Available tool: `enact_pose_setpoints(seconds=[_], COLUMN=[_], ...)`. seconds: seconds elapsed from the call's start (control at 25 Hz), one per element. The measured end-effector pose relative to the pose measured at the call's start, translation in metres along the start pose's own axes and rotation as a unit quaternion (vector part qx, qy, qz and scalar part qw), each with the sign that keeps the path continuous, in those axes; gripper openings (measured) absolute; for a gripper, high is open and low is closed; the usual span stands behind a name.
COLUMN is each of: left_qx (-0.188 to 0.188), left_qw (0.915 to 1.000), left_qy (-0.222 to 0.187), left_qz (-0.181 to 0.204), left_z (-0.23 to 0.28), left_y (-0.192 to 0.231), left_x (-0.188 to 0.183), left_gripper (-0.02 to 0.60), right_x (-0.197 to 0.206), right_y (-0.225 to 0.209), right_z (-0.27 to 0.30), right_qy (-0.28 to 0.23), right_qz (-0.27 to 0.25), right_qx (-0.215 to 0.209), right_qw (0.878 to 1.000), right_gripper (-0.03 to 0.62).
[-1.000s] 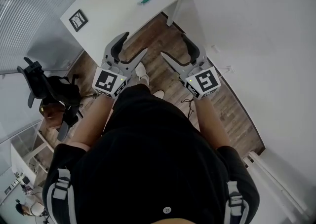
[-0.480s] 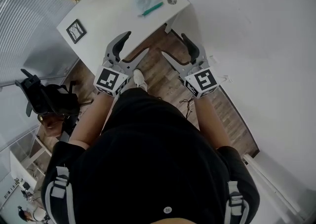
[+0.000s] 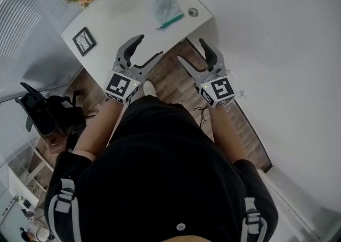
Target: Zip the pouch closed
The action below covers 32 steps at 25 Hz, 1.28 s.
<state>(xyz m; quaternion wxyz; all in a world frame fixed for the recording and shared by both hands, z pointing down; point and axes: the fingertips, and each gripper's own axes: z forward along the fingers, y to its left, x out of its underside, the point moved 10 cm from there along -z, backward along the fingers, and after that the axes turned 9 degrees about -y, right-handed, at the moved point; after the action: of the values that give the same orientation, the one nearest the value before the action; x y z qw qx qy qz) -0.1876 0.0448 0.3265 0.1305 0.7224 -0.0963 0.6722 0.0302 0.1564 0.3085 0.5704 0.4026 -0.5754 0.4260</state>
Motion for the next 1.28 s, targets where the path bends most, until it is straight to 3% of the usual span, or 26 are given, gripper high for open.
enact_pose_setpoints(seconds=[0.48, 0.96, 1.28], left_qx=[-0.024, -0.122, -0.194], left_qw=[0.9996, 0.9917, 0.9767], left_qy=[0.011, 0.04, 0.09], left_qz=[-0.008, 0.0, -0.014], left_z=[0.025, 0.087, 0.129], left_y=[0.042, 0.043, 0.029], left_x=[0.015, 0.029, 0.065], left_gripper=[0.308, 0.308, 0.308], right_x=[0.011, 0.039, 0.079], right_y=[-0.037, -0.132, -0.197], right_z=[0.05, 0.089, 0.099], right_qy=[0.014, 0.039, 0.077], right_qz=[0.01, 0.032, 0.048], right_qx=[-0.024, -0.122, -0.188], right_qw=[1.0, 0.991, 0.978], right_gripper=[0.36, 0.36, 0.36])
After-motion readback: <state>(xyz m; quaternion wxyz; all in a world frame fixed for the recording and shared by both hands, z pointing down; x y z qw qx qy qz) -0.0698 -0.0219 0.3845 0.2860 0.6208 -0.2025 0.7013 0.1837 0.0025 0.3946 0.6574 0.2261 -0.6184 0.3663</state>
